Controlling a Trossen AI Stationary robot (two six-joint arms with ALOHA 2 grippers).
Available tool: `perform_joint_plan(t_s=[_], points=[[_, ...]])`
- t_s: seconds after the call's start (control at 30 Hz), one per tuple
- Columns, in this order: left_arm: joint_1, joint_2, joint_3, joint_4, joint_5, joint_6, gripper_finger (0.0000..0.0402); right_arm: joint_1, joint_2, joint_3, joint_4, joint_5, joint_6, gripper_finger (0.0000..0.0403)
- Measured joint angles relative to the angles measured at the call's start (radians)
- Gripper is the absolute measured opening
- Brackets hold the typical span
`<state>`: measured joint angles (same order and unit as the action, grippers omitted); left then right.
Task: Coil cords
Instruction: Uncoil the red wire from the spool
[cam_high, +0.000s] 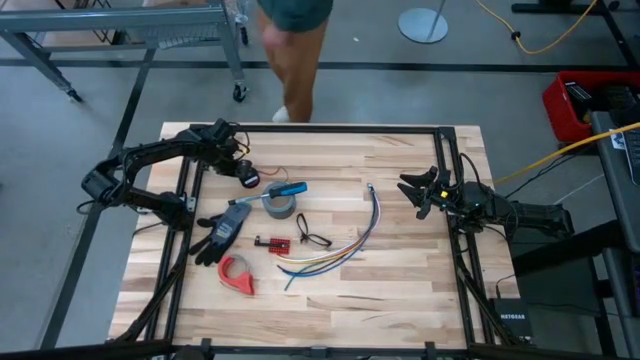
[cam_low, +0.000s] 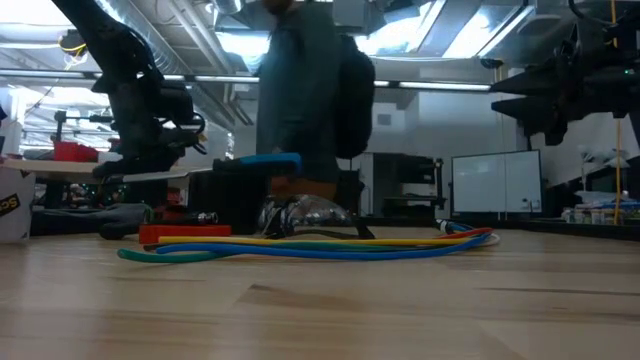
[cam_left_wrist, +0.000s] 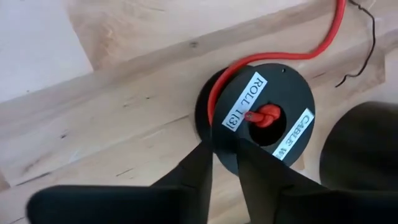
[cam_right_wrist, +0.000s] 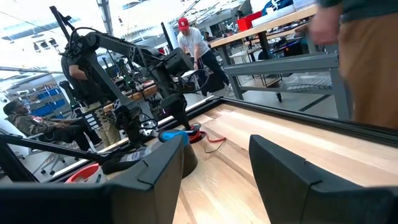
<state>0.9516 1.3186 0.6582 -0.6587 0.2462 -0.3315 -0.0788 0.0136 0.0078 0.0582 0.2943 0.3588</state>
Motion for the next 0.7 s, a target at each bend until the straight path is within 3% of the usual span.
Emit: perform_joint_plan(t_s=[0.2, 0.47, 0.7], points=[[0.000, 0.000, 0.000, -0.002, 0.003, 0.047, 0.0005, 0.000, 0.000, 0.000, 0.000, 0.000, -0.001, 0.0188], [0.000, -0.001, 0.001, -0.002, -0.094, 0.052, 0.0052, 0.000, 0.000, 0.000, 0.000, 0.000, -0.001, 0.0188], [0.000, -0.001, 0.001, -0.003, -0.093, -0.006, 0.0118, 0.000, 0.000, 0.000, 0.000, 0.000, -0.001, 0.0188]])
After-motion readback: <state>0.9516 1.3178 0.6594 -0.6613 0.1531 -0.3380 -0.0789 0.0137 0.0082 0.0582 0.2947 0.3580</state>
